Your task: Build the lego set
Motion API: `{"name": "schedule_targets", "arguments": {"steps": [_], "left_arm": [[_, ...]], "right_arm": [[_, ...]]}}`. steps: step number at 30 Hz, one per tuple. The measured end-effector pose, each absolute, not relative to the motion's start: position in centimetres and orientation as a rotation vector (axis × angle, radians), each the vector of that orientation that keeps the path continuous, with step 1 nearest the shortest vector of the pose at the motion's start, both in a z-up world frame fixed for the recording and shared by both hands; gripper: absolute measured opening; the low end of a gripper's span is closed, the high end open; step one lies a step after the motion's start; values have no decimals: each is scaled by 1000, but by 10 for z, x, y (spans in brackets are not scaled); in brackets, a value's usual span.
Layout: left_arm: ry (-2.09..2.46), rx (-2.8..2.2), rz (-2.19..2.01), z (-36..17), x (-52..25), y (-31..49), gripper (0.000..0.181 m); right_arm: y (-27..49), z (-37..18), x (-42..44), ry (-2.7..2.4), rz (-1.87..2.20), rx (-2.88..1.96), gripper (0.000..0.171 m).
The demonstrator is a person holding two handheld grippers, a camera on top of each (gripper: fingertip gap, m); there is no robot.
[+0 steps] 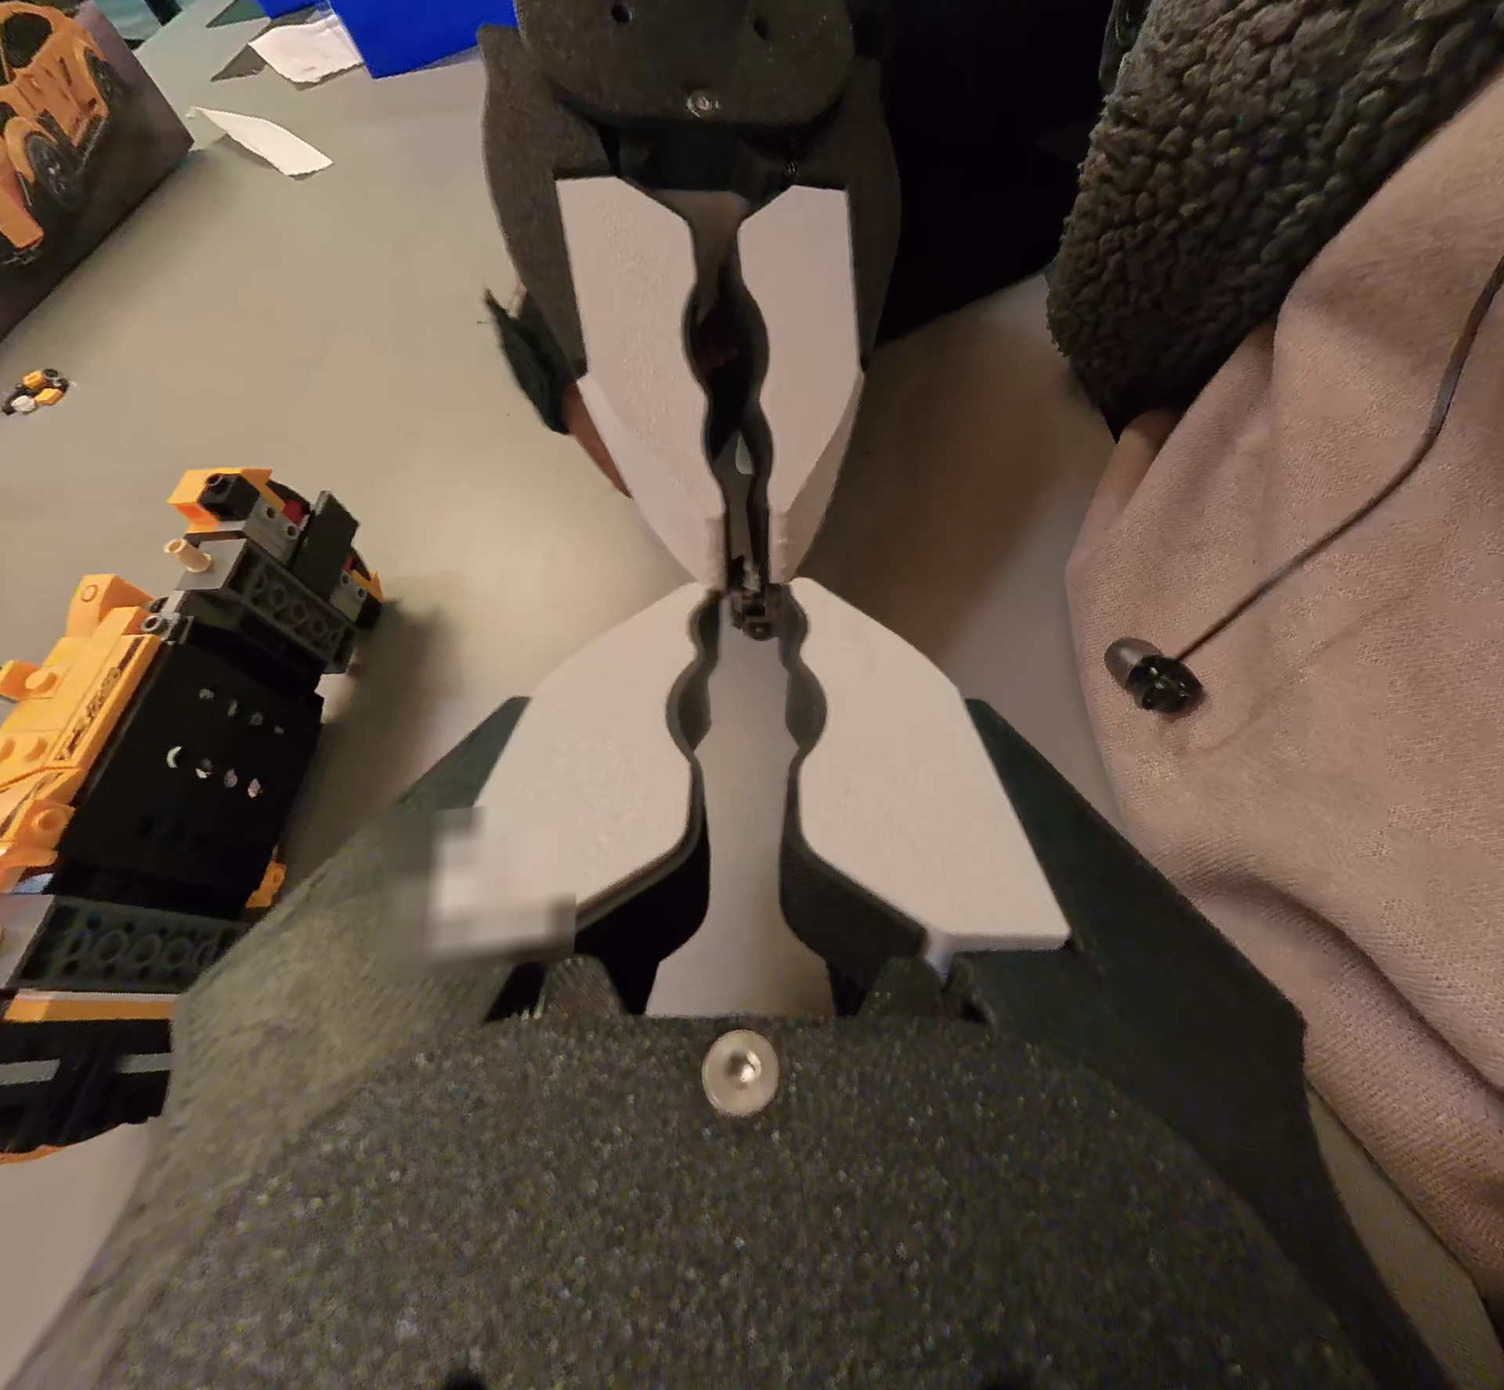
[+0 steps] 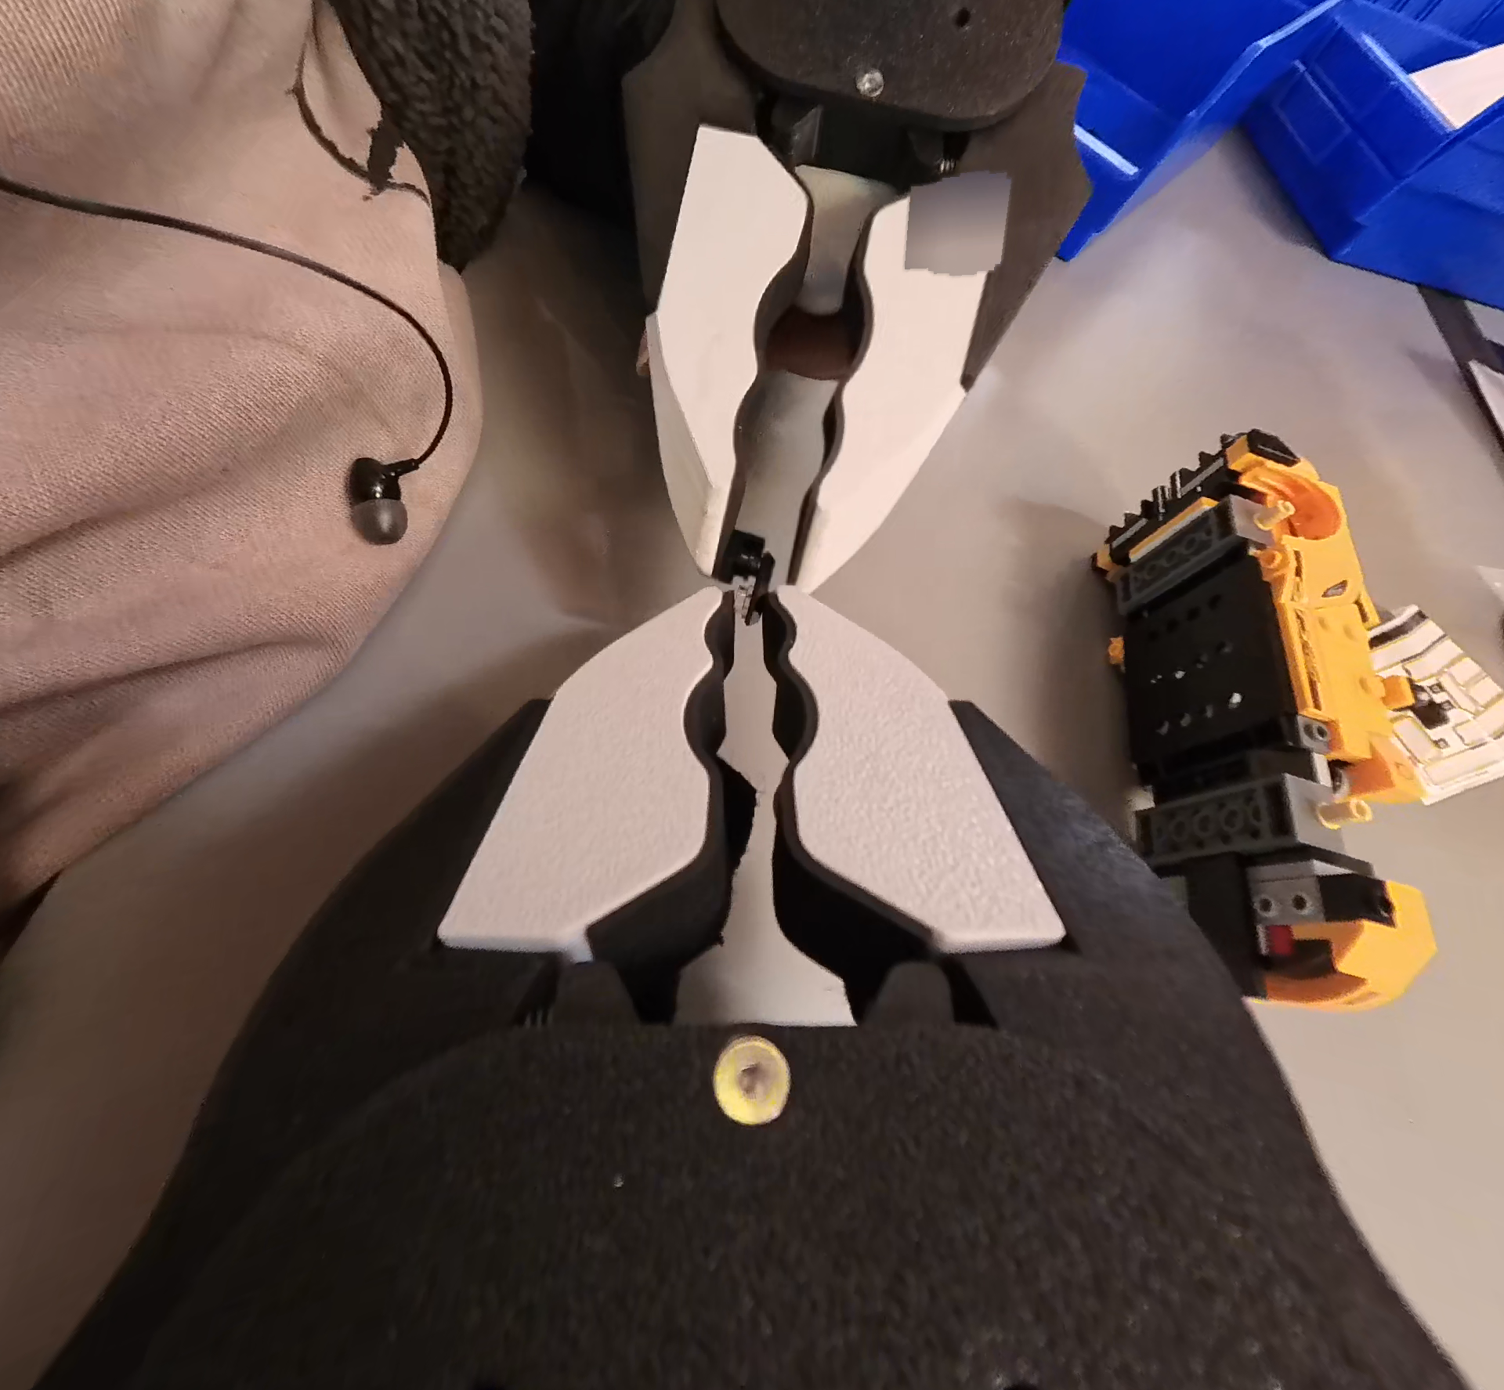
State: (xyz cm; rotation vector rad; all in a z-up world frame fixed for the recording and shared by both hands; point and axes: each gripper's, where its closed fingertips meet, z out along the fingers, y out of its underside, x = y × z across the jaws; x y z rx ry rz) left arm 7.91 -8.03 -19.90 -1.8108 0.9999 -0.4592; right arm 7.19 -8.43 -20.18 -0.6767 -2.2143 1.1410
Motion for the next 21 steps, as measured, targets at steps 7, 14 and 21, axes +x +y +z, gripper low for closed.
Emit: {"name": "schedule_targets", "arguments": {"steps": [7,14,21], "left_arm": [[995,-1812,-484,-198,81,-81,16],[970,-1784,-548,-190,83,-83,15],[945,-1773,-614,-185,83,-85,12]], "right_arm": [[-87,-201,74,-2222,1158,-663,7],[-89,-192,76,-2175,1193,-593,7],[-89,-185,78,-2139,1241,-572,7]]}}
